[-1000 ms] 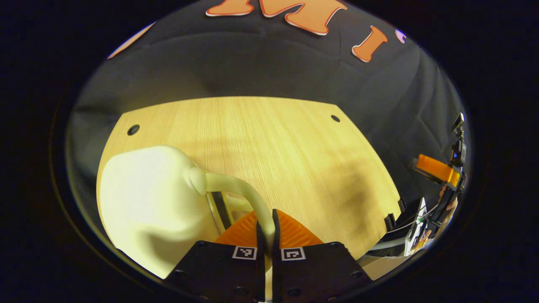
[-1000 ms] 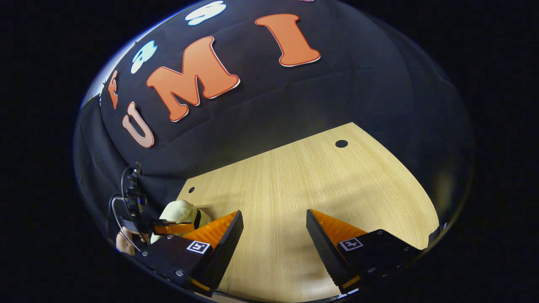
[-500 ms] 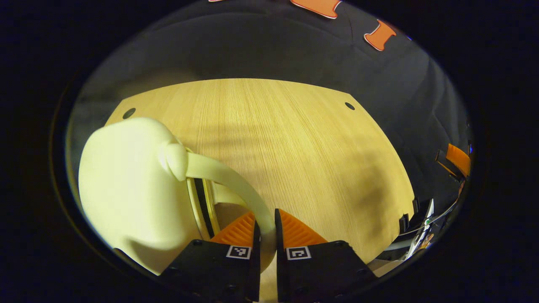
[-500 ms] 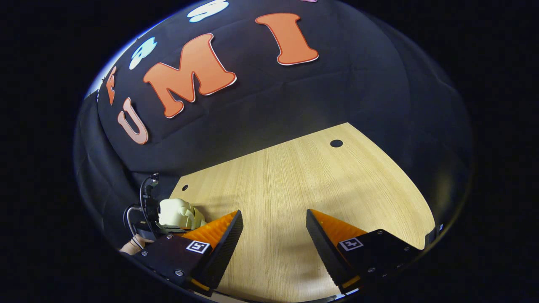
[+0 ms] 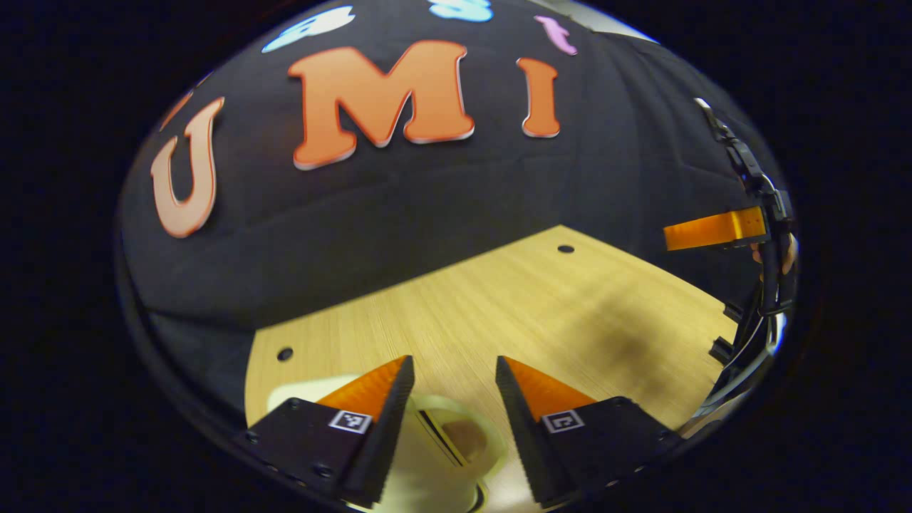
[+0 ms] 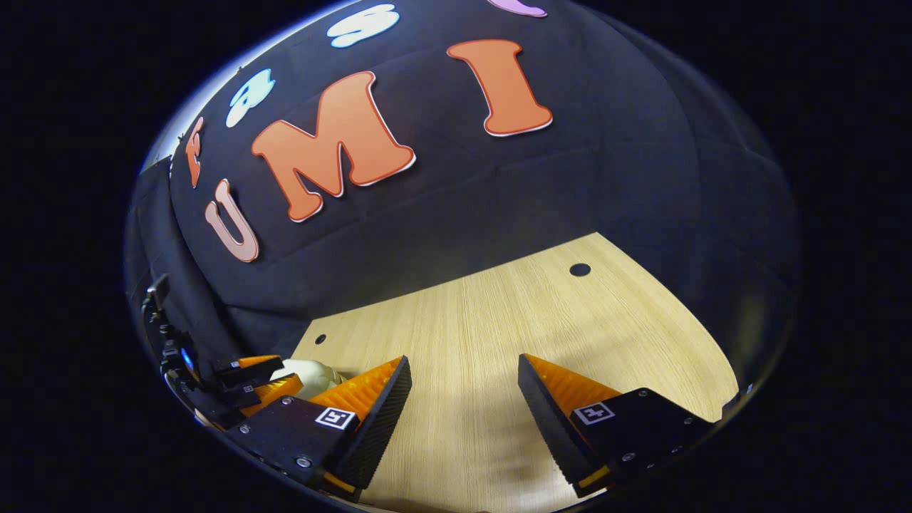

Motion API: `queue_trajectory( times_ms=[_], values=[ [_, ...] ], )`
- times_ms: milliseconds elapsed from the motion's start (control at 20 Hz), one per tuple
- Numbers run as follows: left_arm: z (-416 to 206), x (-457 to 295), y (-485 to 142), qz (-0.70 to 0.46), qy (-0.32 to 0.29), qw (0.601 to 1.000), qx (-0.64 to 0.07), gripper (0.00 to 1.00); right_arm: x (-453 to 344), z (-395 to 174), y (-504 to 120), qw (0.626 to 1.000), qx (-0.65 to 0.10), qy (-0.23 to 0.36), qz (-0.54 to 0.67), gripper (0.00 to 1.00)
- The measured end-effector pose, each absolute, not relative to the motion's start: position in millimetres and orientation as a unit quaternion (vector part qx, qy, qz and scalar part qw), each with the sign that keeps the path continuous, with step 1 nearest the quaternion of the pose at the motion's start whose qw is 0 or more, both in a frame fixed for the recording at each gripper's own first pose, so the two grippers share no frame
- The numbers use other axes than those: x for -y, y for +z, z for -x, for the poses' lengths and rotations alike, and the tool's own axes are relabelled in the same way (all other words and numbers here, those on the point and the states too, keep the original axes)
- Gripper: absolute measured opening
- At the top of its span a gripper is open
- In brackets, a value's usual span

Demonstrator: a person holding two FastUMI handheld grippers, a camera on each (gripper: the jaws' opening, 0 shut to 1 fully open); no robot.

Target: First open the suitcase, pack the skin care products into it, and then close the suitcase.

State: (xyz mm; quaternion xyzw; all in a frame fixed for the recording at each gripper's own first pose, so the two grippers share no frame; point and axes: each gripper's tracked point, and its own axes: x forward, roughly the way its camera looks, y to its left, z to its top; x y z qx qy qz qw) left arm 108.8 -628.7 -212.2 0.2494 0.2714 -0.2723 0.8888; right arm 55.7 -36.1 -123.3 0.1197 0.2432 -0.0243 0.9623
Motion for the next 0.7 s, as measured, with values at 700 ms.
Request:
queue_trajectory(
  times_ms=[700],
  values=[
    [-117.8,612.6,0.0,-0.015,-0.211,0.977,-0.022,0.96,-21.4,-83.4,-38.2,0.995,-0.066,0.060,0.047,0.95]
  ],
)
